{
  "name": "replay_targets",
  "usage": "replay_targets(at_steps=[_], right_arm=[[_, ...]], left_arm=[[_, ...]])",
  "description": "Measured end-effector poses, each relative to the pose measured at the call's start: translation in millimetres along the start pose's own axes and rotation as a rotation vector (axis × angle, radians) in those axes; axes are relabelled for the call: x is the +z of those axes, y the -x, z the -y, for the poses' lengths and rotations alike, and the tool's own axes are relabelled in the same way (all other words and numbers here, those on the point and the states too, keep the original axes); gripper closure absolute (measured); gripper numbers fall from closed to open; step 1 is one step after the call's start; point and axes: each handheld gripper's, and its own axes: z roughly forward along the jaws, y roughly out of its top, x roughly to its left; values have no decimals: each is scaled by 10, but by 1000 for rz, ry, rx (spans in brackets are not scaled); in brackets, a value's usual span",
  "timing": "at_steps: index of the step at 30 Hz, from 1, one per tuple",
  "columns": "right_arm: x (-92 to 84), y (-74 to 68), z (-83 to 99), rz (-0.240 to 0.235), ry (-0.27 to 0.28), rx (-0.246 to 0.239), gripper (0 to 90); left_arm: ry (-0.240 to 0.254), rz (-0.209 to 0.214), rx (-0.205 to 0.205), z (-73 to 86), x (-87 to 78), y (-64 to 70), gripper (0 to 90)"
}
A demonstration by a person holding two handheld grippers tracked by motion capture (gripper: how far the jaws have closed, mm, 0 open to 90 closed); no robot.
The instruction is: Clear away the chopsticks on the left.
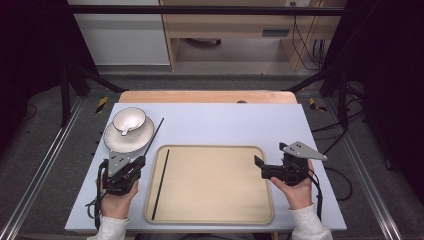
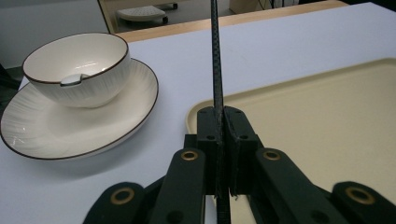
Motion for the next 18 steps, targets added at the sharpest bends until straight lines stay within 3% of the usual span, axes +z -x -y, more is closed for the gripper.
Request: replay_targets(at_steps=[7, 10, 15, 18], right_arm=[[-18, 16, 2, 3, 3, 4, 35], [-26, 12, 1, 3, 8, 5, 35], [-15, 16, 11, 1, -1, 2, 35], [-8, 11, 12, 1, -2, 1, 35]], left_arm=[[25, -19, -62, -8, -82, 154, 854], [50, -8, -125, 32, -115, 217, 855], [67, 1, -159, 131, -136, 274, 854], [76, -7, -159, 187, -135, 337, 854]])
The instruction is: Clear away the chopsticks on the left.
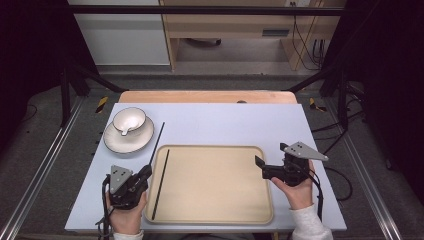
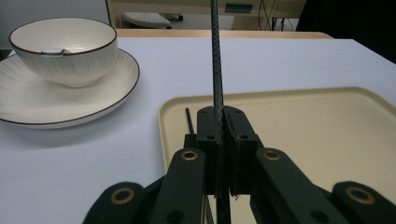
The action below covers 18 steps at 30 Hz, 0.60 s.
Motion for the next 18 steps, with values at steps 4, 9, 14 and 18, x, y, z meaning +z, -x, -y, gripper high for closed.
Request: replay_targets(at_steps=[4, 9, 14, 18], right_arm=[[1, 1, -1, -1, 0, 0, 36], [1, 9, 1, -2, 1, 0, 36], [18, 5, 11, -3, -5, 3, 37], [26, -2, 13, -4, -8, 2, 37]], left_arm=[[-2, -2, -18, 112, 35, 67, 854], [-3, -6, -59, 264, 128, 130, 854], [-31, -1, -77, 408, 206, 177, 854], [-44, -6, -78, 487, 245, 192, 854]])
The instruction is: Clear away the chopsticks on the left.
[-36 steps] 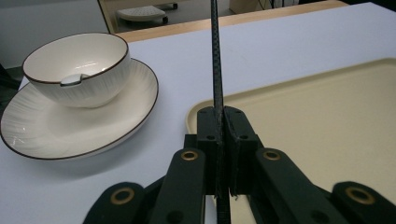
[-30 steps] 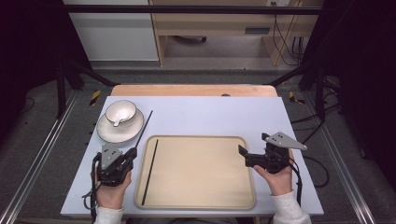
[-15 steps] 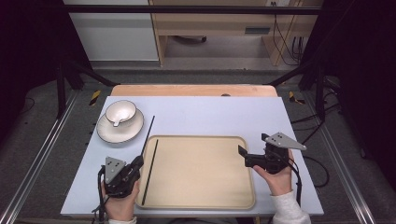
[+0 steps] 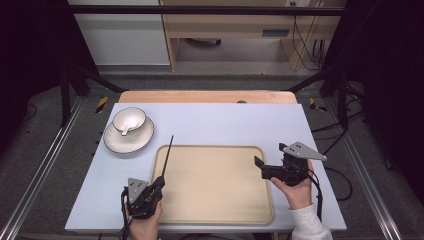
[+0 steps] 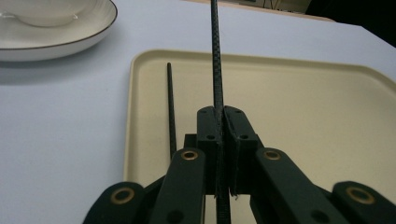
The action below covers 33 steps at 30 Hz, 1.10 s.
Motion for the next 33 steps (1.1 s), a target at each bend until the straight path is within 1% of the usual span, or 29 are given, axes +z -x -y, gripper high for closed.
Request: replay_targets(at_steps=[6, 10, 19, 23, 26, 29, 31, 33], right_arm=[[8, 3, 7, 1, -3, -3, 37], [17, -2, 11, -2, -7, -3, 38], [36, -6, 22, 1, -14, -6, 37], [38, -9, 23, -1, -14, -4, 38], [40, -4, 25, 0, -15, -6, 38], [41, -4, 25, 0, -15, -5, 38], [43, -5, 26, -2, -14, -4, 38], [44, -4, 27, -1, -18, -8, 38]], left_arm=[[-20, -8, 6, 88, 37, 40, 854], [-34, -13, 22, 127, 57, 64, 854], [-81, -40, 12, 188, 119, 46, 854], [-95, -52, 18, 187, 131, 57, 854], [-117, -56, 32, 187, 148, 71, 854], [-136, -63, 36, 184, 167, 79, 854], [-149, -68, 51, 181, 177, 86, 854], [-160, -70, 52, 178, 183, 91, 853]])
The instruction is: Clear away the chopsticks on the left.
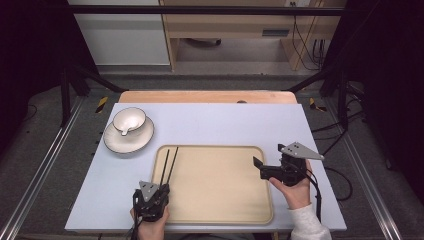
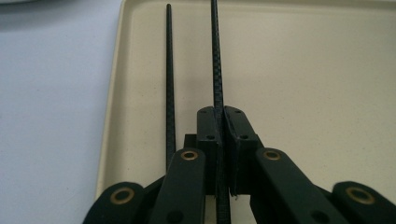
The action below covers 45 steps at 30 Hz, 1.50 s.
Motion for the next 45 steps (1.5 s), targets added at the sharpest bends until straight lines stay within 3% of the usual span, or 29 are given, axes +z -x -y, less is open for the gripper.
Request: replay_targets(at_steps=[8, 18, 23, 28, 29, 36, 40, 45], right_arm=[[7, -5, 3, -2, -2, 3, 37], [-12, 5, -4, -2, 5, 10, 38], [-26, 15, -7, -2, 7, 10, 37], [-41, 37, -7, 5, 11, 17, 37], [-44, 39, -8, 6, 13, 18, 37], [-70, 62, -12, 8, 21, 26, 37], [-81, 76, -13, 11, 26, 27, 37], [-82, 86, -6, 13, 26, 31, 35]], left_arm=[[-31, -4, 19, -17, 22, 16, 852], [-34, 1, 26, -36, 29, 19, 843], [-18, 26, 39, -100, -7, 3, 815], [29, 66, 64, -262, -103, 8, 769], [33, 69, 74, -300, -120, 9, 763], [91, 196, 175, -623, -237, -59, 639], [118, 203, 242, -820, -301, -113, 539], [135, 228, 332, -953, -357, -171, 421]])
